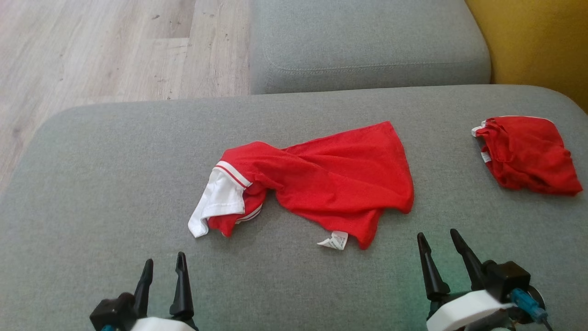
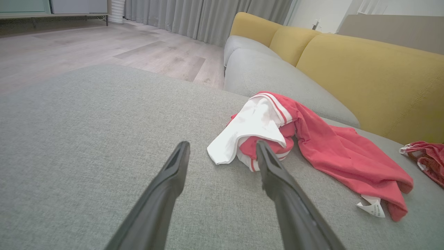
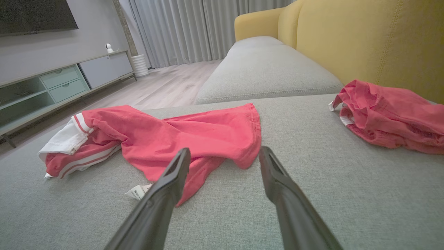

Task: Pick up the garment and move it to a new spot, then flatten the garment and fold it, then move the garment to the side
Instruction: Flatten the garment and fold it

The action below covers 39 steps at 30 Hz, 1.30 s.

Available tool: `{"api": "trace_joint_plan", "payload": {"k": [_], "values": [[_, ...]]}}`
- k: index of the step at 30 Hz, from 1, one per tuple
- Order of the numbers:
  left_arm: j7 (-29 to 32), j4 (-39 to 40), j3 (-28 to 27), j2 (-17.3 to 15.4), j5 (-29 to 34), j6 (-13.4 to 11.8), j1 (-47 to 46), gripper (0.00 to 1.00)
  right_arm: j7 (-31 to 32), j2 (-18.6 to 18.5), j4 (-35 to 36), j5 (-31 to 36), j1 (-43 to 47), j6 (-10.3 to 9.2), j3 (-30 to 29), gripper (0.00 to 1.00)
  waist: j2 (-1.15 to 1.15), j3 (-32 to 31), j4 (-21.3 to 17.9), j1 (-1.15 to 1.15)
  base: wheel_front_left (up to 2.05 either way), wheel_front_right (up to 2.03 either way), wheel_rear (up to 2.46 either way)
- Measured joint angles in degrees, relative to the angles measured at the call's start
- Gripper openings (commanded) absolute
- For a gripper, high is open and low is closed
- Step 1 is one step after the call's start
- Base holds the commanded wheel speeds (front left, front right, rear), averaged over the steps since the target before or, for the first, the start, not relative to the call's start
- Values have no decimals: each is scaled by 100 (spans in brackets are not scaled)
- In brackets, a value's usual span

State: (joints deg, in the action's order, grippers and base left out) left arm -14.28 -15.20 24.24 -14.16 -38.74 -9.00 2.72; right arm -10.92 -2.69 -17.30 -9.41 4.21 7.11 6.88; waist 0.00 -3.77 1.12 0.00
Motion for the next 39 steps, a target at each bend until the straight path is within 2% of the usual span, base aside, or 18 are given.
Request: {"api": "trace_joint_plan", "payload": {"k": [11, 15, 21, 25, 31, 32, 33, 34, 35, 39], "values": [[0, -16, 25, -1, 0, 0, 3, 100, 44, 0, -43, 94, -8, 0, 15, 100, 0, 26, 42, 0, 0, 0, 0], [0, -12, 64, -1, 1, -1, 3, 100, 236, 0, -169, 226, -87, 0, 196, 100, 0, 122, 117, 0, 0, 0, 0], [4, 21, 127, 0, 49, -1, -10, 100, 405, -1, -609, 855, -595, 0, 541, 100, 0, 328, 262, 0, 0, 0, 0], [8, 49, 163, 18, 104, -1, -120, 100, 570, -4, -1191, 1371, -1157, 0, 714, 100, 0, 565, 416, 1, 0, 0, 0], [8, 2, 156, 56, 108, 46, -382, 100, 633, -9, -1916, 1795, -1665, 0, 560, 100, 0, 849, 706, 2, 0, 0, 0], [8, -16, 153, 65, 111, 47, -392, 100, 638, -11, -1994, 1835, -1710, 0, 523, 86, 0, 880, 747, 2, 0, 0, 0], [8, -36, 148, 73, 130, 53, -391, 100, 638, -11, -2062, 1842, -1749, 0, 499, 45, 0, 905, 779, 1, 0, 0, 0], [8, -53, 144, 77, 147, 56, -391, 100, 633, -11, -2111, 1839, -1775, 0, 482, 29, 0, 925, 805, 1, 0, 0, 0], [7, -65, 135, 80, 149, 68, -391, 100, 597, -11, -2136, 1835, -1788, 0, 463, 0, 0, 939, 818, 1, 0, 0, 0], [7, -94, 48, 96, 162, 76, -390, 100, 432, -11, -2120, 1678, -1788, 0, 381, 0, 0, 926, 742, 0, 0, 0, 0]]}}
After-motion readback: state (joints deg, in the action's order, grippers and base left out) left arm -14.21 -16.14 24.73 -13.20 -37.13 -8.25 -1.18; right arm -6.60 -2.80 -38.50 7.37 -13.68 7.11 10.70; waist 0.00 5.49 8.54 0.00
